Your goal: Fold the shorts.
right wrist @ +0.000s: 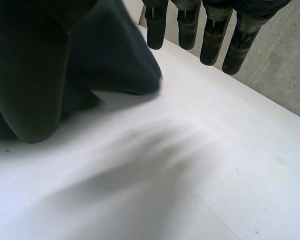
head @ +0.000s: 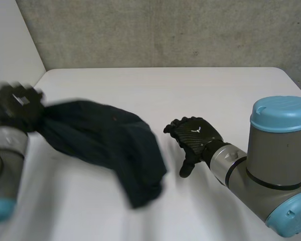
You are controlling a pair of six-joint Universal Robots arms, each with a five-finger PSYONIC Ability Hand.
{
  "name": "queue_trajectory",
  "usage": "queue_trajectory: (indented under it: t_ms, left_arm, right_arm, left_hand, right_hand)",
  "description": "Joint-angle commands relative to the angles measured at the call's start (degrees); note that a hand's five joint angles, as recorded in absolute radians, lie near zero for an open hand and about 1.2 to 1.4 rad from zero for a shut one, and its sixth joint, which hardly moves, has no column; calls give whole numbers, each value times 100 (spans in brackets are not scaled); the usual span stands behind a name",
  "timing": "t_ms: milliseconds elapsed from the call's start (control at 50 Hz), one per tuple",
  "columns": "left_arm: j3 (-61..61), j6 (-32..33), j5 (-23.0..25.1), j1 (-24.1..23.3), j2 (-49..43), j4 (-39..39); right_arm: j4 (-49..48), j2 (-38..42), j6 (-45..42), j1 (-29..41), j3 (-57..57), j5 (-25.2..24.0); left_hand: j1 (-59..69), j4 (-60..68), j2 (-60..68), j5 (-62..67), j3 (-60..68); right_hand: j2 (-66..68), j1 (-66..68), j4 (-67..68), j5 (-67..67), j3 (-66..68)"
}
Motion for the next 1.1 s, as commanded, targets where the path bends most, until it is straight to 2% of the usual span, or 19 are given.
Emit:
queue_trajectory:
  t_ms: [20,180,200,240,300,360,420,440,480,520,580,600,700,800,820,900,980,1060,1100]
  left_arm:
    - [1237,238,94,-235,-159,545]
    - [2195,-579,138,-1500,-764,747]
    - [2405,-702,164,-1893,-1061,739]
    - [2582,-799,199,-2300,-1396,695]
    - [2811,-844,322,-3038,-2064,659]
    - [2855,-870,419,-3504,-2635,633]
    - [2776,-870,524,-3734,-2927,616]
    - [2732,-861,664,-3865,-3041,607]
    - [2671,-844,823,-3971,-3059,589]
    - [2601,-809,964,-4050,-3007,572]
    - [2548,-817,938,-3972,-2814,501]
    - [2469,-817,877,-3789,-2622,397]
    - [1968,-896,604,-3015,-1866,-201]
    - [1292,-1177,437,-2776,-1118,-957]
    - [1047,-1352,359,-2733,-925,-1193]
    - [493,-1791,25,-2566,-486,-1843]
    - [201,-2196,-195,-2557,-317,-2459]
    - [-133,-3056,-222,-2627,-247,-3373]
    - [-194,-3251,-222,-2679,-221,-3515]
  right_arm:
    - [1,0,0,-3,0,15]
    - [-43,0,9,-21,0,50]
    - [-78,-9,9,-29,0,85]
    - [-104,-17,18,-99,0,164]
    - [-192,-61,70,-293,0,454]
    - [-306,-158,211,-468,-18,813]
    - [-429,-220,325,-679,-35,1060]
    - [-490,-246,352,-837,-53,1183]
    - [-517,-272,352,-969,-88,1245]
    - [-509,-290,343,-1128,-123,1237]
    - [-482,-290,317,-1207,-184,1158]
    - [-474,-290,291,-1207,-202,1123]
    - [-272,-290,1,-1198,-237,605]
    - [264,-290,-956,-1207,-185,-379]
    - [500,-290,-1367,-1216,-132,-702]
    - [1054,-264,-2264,-1181,17,-1258]
    - [1223,-185,-2907,-1199,184,-1382]
    - [987,201,-3207,-1207,185,-1382]
    - [863,298,-3225,-1216,184,-1382]
  left_hand:
    - [1804,1181,1197,1381,1293]
    - [1804,1181,1197,1381,1293]
    - [1804,1181,1197,1381,1293]
    - [1804,1181,1197,1381,1293]
    - [1804,1181,1197,1381,1293]
    - [1804,1181,1197,1381,1293]
    - [1623,1000,1016,1200,1112]
    - [-294,-916,-901,-717,-805]
    - [-2908,-3530,-3515,-3330,-3419]
    - [-4846,-5468,-5453,-5268,-5357]
    - [-5040,-5662,-5646,-5462,-5551]
    - [-5090,-5713,-5697,-5513,-5601]
    - [-5125,-5747,-5731,-5547,-5635]
    - [-4974,-5596,-5580,-5396,-5485]
    - [-4873,-5495,-5480,-5296,-5384]
    - [-4220,-4842,-4826,-4642,-4731]
    - [-3729,-4351,-4335,-4151,-4239]
    - [-3728,-4351,-4335,-4151,-4239]
    - [-3728,-4351,-4335,-4151,-4239]
  right_hand:
    - [-250,-143,-333,-365,-225]
    - [-250,-143,-333,-365,-225]
    - [-250,-143,-333,-365,-225]
    - [-250,-143,-333,-365,-225]
    - [-250,-143,-333,-365,-225]
    - [-250,-143,-333,-365,-225]
    - [-250,-143,-333,-365,-225]
    - [-250,-143,-333,-365,-225]
    - [-250,-143,-333,-365,-225]
    - [-250,-143,-333,-365,-225]
    - [-250,-143,-333,-365,-225]
    - [-250,-143,-333,-365,-225]
    - [-250,-143,-333,-365,-225]
    - [-250,-143,-333,-365,-225]
    - [-250,-143,-333,-365,-225]
    - [-250,-143,-333,-365,-225]
    - [94,201,12,-21,120]
    - [362,470,280,248,388]
    - [481,589,399,366,507]
